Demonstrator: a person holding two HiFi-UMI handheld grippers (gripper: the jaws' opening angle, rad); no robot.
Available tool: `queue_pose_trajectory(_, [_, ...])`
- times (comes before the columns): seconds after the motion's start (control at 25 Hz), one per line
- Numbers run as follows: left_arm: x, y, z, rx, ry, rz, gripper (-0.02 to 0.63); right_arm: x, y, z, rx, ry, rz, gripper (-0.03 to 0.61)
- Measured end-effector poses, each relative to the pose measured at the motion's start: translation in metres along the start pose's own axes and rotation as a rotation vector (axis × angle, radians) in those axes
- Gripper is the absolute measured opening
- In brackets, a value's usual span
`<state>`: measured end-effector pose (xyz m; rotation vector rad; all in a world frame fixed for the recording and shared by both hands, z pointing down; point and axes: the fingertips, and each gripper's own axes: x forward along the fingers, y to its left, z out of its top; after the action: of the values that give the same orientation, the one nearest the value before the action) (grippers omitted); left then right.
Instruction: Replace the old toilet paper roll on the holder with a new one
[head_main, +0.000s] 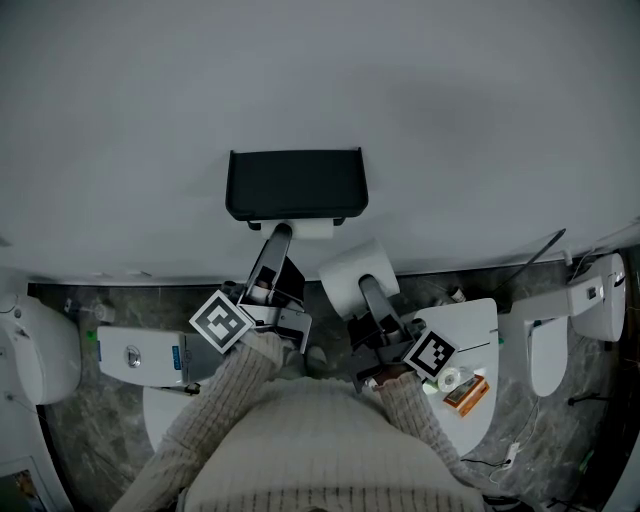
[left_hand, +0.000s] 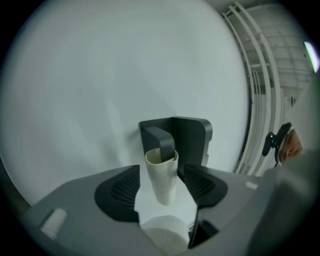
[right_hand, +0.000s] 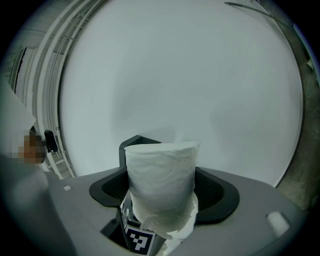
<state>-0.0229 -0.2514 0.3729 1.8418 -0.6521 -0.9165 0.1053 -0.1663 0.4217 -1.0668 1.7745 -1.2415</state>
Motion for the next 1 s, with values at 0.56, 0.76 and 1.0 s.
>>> queue_pose_trajectory(0.56, [0.0047, 0.005, -0.0005, -0.051, -0.011, 0.012, 0.23, 0.0028, 0.0025, 0.0051, -0.006, -0.008, 0.015, 0.393])
queue_pose_trajectory(0.76, [0.0062, 0.0005, -0.0011, -0.058, -0.003, -0.01, 0.166, 0.001, 0.0029, 0.0074, -0.014, -0.016, 0.016, 0.393])
queue_pose_trajectory(1.0, [0.0071, -0.0006, -0.0015, -0.049, 0.007, -0.016, 0.164, -0.0003, 0.0043, 0.0093, -0.02, -0.025, 0.02, 0.393])
